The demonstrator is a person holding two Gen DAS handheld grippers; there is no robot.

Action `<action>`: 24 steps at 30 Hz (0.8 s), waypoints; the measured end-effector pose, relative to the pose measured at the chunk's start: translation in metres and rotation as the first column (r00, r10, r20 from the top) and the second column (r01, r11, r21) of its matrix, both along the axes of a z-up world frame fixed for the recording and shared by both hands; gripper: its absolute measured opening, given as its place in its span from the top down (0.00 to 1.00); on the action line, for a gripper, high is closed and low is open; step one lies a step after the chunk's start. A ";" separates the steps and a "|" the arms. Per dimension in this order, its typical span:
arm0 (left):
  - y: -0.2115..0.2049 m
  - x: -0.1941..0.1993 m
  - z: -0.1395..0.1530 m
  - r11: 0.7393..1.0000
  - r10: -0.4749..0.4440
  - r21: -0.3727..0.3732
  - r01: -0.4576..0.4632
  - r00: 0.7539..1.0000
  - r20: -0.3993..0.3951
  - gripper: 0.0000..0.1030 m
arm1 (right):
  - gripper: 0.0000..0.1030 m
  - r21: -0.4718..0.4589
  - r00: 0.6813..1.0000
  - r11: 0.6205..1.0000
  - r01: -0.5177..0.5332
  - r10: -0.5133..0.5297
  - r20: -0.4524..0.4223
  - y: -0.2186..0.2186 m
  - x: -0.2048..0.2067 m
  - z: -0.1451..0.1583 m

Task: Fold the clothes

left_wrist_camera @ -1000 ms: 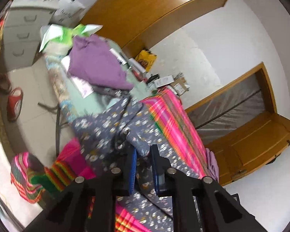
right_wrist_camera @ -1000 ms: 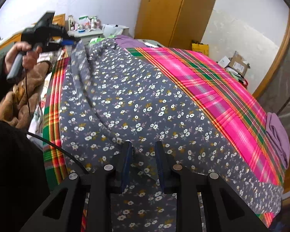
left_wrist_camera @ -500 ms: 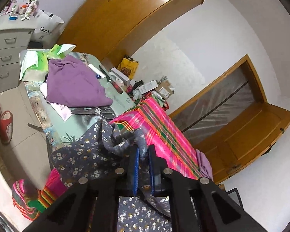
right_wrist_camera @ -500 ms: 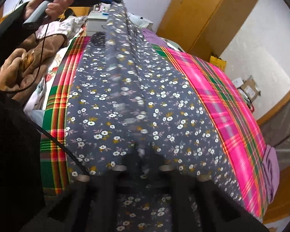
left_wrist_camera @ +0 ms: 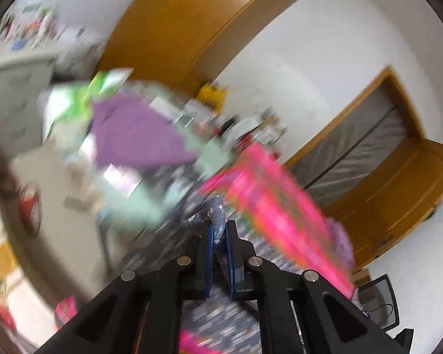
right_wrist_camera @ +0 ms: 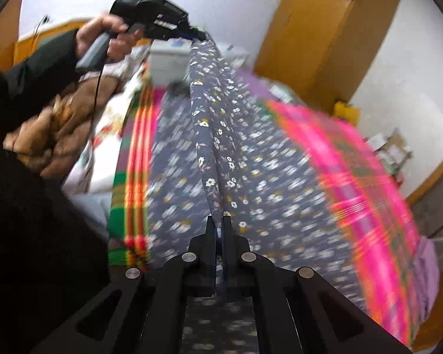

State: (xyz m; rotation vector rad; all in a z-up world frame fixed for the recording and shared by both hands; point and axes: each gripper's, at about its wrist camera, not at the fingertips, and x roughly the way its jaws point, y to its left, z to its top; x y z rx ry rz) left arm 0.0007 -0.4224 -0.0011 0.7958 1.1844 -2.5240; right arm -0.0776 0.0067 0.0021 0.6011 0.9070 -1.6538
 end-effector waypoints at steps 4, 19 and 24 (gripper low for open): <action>-0.011 0.013 -0.038 0.998 0.029 0.052 -0.032 0.998 0.057 0.92 | 0.97 0.023 0.998 1.000 -0.004 0.003 0.063 -0.004 -0.001 -0.013; -0.013 0.013 -0.050 0.998 -0.011 0.063 0.005 0.996 0.084 0.89 | 0.90 0.056 0.992 0.998 0.009 -0.016 0.127 -0.005 0.001 -0.024; -0.015 0.030 -0.034 0.999 0.048 0.008 -0.049 0.995 0.089 0.88 | 0.88 -0.021 0.985 1.000 0.018 -0.014 0.174 0.008 -0.003 -0.001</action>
